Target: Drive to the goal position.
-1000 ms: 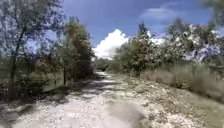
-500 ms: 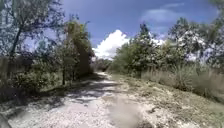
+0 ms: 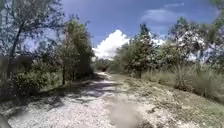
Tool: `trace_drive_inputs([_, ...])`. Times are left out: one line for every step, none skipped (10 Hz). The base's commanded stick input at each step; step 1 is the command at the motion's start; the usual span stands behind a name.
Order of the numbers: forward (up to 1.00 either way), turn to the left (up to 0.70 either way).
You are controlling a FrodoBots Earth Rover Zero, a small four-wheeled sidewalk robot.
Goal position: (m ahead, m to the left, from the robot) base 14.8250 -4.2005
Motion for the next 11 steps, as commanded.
trace_drive_inputs([0.5, 0.0])
trace_drive_inputs([0.5, 0.0])
trace_drive_inputs([0.5, 0.0])
trace_drive_inputs([0.5, 0.0])
trace_drive_inputs([0.5, 0.0])
trace_drive_inputs([0.5, 0.0])
trace_drive_inputs([0.5, 0.0])
trace_drive_inputs([0.5, 0.0])
trace_drive_inputs([0.5, 0.0])
trace_drive_inputs([0.5, 0.0])
trace_drive_inputs([0.5, 0.0])
